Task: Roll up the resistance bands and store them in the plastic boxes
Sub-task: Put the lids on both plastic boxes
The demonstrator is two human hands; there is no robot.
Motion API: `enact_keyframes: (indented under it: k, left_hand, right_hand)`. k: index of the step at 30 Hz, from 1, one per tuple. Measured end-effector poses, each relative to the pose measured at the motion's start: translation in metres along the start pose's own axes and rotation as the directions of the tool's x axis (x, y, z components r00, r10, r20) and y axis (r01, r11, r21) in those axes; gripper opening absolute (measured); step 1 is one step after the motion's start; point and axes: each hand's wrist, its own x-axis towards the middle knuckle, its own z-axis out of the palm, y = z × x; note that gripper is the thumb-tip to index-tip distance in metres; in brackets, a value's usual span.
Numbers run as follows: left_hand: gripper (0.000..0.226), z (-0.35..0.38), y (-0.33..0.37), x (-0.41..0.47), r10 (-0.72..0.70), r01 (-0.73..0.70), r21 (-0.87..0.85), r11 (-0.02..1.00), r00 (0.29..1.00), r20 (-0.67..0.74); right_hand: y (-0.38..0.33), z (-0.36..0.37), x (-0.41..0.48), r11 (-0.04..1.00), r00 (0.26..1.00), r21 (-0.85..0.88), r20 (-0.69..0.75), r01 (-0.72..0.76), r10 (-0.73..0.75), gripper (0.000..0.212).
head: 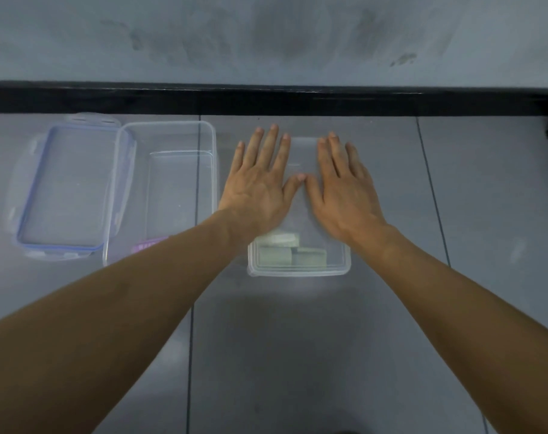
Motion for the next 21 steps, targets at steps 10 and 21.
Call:
enact_keyframes:
  k: [10, 21]
  left_hand:
    - [0.060, -0.001, 0.020, -0.040, -0.033, 0.031, -0.027, 0.999, 0.997, -0.070]
    - [0.063, 0.008, 0.021, -0.054, -0.081, 0.083, -0.076, 0.994, 0.996, 0.023]
  right_hand:
    - [-0.018, -0.005, -0.014, 0.997, 0.999, -0.076, -0.046, -0.024, 0.020, 0.062]
    - [-0.021, 0.013, -0.052, 1.000, 1.000, -0.023, -0.008, -0.017, 0.017, 0.060]
